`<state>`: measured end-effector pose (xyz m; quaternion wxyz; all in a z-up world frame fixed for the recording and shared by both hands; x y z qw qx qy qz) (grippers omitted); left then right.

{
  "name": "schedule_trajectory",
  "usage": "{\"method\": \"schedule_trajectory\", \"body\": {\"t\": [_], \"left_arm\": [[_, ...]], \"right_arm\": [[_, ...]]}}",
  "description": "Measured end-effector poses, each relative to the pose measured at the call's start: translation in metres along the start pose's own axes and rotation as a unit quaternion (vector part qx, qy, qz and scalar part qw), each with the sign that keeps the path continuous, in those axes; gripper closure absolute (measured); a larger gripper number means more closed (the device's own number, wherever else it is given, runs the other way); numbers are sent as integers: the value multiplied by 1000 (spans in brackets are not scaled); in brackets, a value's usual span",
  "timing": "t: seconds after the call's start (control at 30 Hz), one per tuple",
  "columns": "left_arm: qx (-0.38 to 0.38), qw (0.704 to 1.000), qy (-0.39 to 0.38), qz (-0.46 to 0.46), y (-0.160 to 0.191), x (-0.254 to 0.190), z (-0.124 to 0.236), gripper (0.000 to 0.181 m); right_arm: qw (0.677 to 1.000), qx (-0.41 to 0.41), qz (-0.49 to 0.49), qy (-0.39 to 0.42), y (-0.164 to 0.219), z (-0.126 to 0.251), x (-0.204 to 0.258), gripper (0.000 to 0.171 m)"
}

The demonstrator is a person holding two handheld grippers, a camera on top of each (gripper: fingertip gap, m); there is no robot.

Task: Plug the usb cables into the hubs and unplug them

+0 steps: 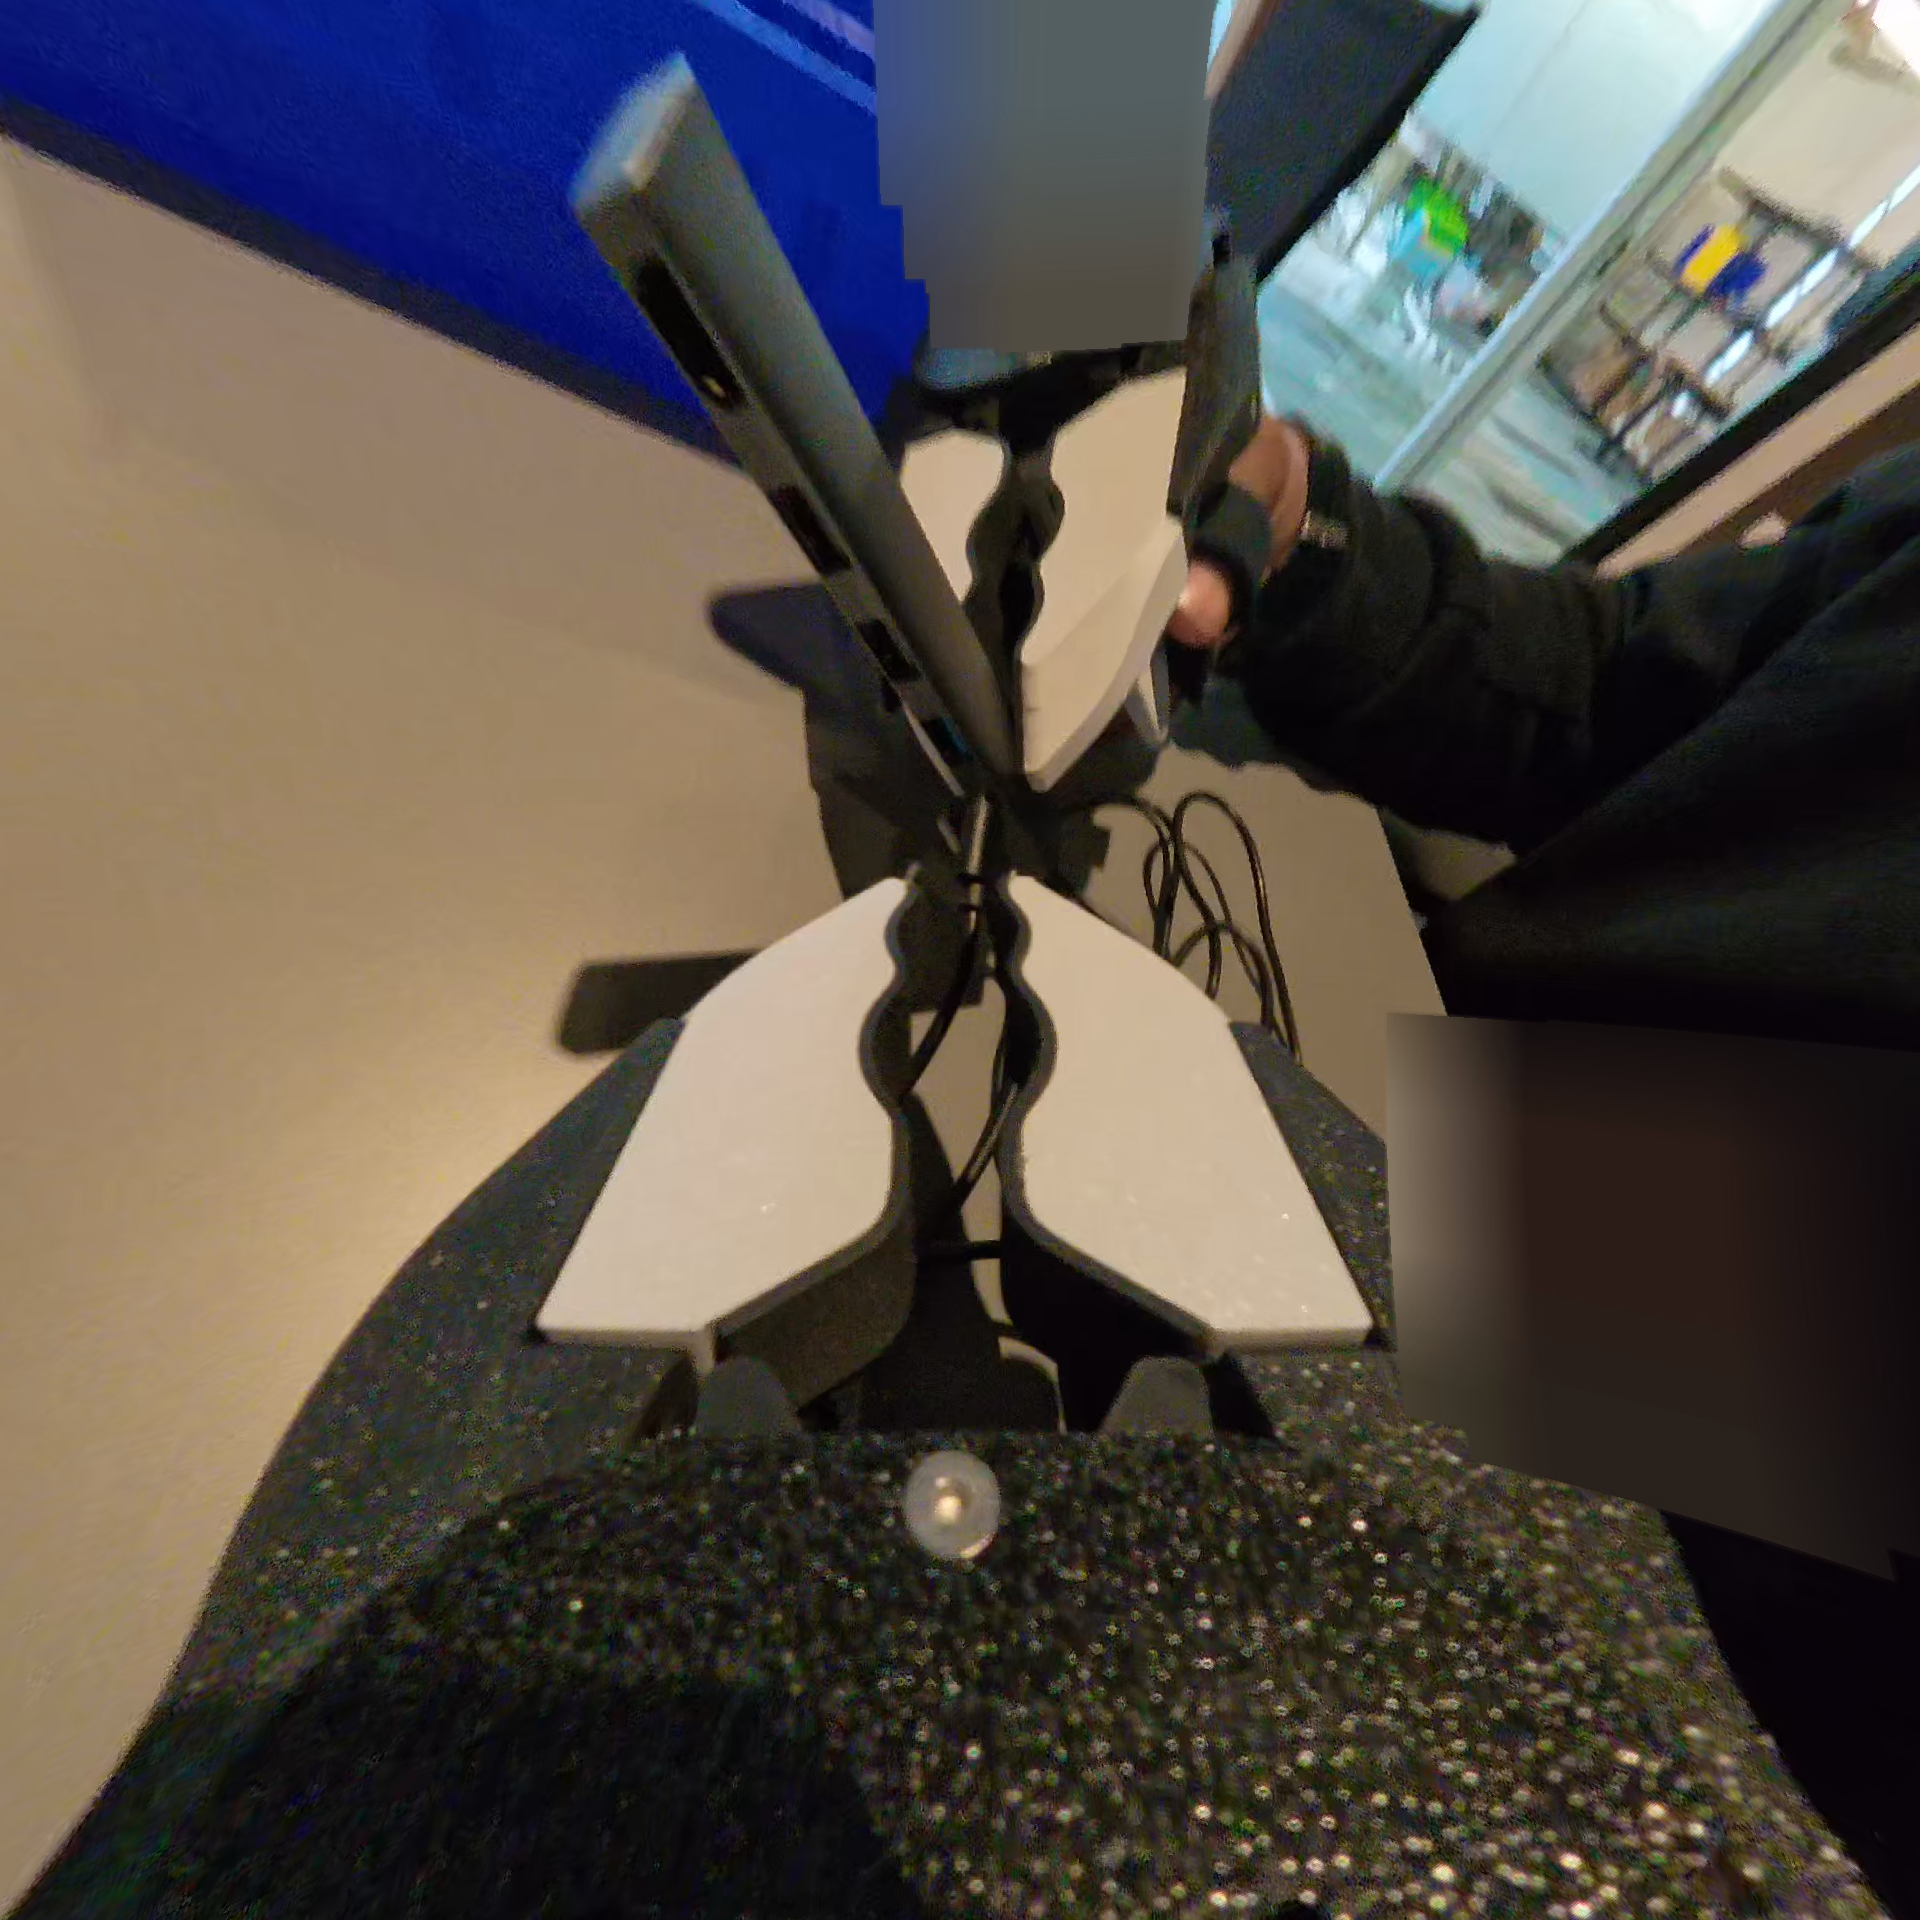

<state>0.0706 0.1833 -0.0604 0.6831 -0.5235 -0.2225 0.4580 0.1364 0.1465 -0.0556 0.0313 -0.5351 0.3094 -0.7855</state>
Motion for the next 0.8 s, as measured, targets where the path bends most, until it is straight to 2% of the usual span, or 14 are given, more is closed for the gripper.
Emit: {"method": "schedule_trajectory", "body": {"t": [0.03, 0.2, 0.33, 0.43, 0.57, 0.8], "left_arm": [[-23, 1000, -10, 2, -5, 3, 5, 163], [-160, 984, -75, 0, -37, 24, 43, 142], [-240, 960, -145, 14, -46, 47, 77, 136], [-244, 954, -173, 32, -36, 62, 87, 136], [-205, 957, -193, 66, -17, 77, 82, 136], [-192, 957, -202, 85, -14, 79, 80, 138]], "right_arm": [[1000, -8, 2, 0, -1, 2, 0, 162], [998, -51, 22, 3, -11, 11, 6, 162], [994, -103, 39, 1, -28, 22, 20, 162], [989, -141, 50, 1, -44, 35, 34, 162], [974, -210, 81, -11, -76, 66, 68, 162], [924, -349, 154, 20, -148, 156, 151, 162]]}}
Point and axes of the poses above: each gripper's, where its closed fingertips meet, z back along the fingers, y out of its underside, x = y × z across the jaws, the point moved 3 cm from there along z, back along the fingers, and after that the axes turned 15 degrees about -z, right-handed, at the moved point
